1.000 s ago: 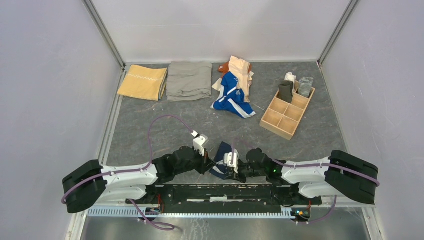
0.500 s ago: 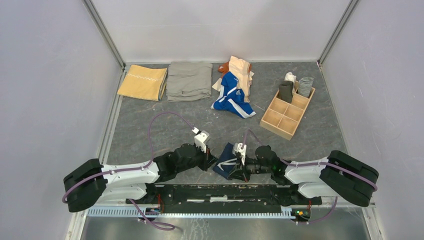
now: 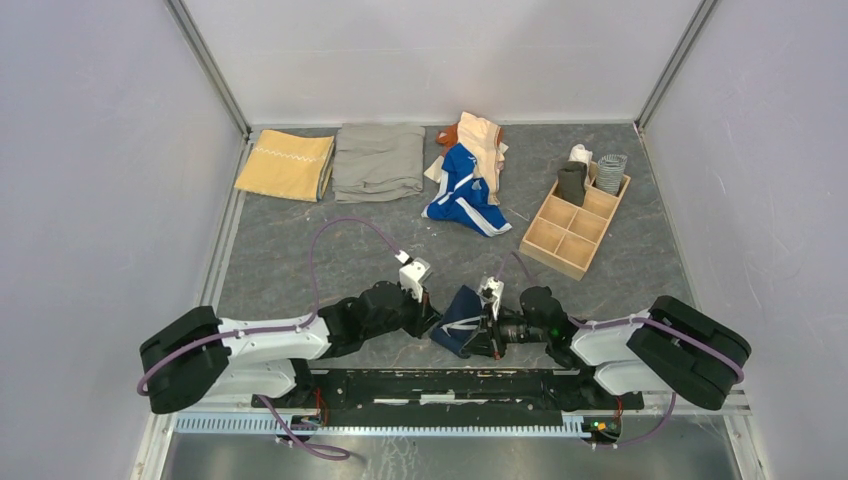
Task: Roll the underwear
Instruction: Roll the underwear to the center of the board.
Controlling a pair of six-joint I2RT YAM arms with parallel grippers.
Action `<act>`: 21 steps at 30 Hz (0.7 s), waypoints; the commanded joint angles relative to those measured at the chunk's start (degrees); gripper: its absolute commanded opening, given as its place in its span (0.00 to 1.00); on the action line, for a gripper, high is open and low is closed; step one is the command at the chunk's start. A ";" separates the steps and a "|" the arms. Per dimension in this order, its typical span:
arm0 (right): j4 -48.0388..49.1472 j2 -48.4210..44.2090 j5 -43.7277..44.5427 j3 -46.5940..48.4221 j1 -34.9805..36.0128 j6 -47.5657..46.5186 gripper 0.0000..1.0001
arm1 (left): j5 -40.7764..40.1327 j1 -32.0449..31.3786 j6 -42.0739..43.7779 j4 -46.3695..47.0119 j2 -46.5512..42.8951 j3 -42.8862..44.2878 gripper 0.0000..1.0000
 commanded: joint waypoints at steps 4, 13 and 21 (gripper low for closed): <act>0.76 1.41 -0.81 -1.79 -3.06 3.18 0.00 | 2.33 0.11 3.00 3.78 3.56 3.86 0.02; -0.54 3.01 -1.32 -2.87 -6.70 5.50 0.00 | 6.06 0.06 4.07 6.06 7.68 5.70 0.02; -0.42 3.74 -2.01 -3.52 -7.57 4.91 0.00 | 11.63 0.30 7.04 6.72 20.86 14.87 0.02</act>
